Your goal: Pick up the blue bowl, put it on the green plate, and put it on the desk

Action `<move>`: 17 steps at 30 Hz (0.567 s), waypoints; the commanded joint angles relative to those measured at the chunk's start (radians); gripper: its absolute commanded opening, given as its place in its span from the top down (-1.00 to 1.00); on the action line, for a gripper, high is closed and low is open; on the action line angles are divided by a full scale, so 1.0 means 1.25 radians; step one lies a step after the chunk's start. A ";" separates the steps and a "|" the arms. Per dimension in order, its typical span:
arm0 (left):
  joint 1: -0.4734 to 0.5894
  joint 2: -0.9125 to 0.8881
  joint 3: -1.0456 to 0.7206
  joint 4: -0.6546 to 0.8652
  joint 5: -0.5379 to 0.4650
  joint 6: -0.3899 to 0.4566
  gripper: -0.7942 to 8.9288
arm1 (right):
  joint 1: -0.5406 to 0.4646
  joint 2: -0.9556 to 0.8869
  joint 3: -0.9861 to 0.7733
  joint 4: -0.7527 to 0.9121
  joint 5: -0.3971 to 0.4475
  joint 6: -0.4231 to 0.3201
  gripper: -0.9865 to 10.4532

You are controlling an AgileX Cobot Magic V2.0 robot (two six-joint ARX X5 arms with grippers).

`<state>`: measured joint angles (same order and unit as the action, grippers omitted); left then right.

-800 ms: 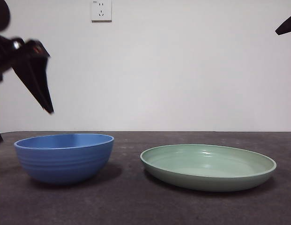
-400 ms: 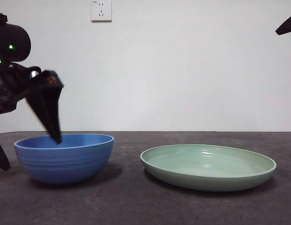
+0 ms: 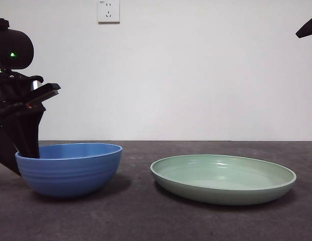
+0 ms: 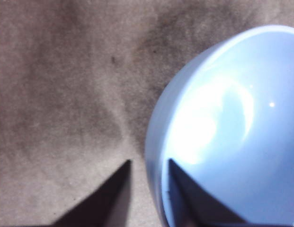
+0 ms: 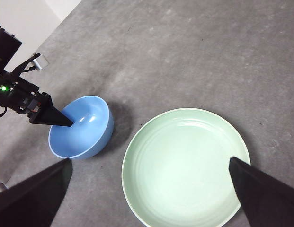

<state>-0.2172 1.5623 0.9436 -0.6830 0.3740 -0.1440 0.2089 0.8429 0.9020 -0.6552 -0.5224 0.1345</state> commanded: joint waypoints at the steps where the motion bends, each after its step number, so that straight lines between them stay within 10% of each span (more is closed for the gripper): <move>1: -0.002 0.013 0.012 0.011 0.000 0.007 0.79 | 0.003 0.004 0.013 0.002 -0.001 -0.002 -0.30; 17: -0.022 0.013 0.144 -0.053 0.000 -0.008 0.80 | 0.003 -0.025 0.052 -0.109 0.026 -0.017 -0.30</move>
<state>-0.2359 1.5627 1.0870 -0.7483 0.3706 -0.1478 0.2089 0.8165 0.9409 -0.7895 -0.4984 0.1326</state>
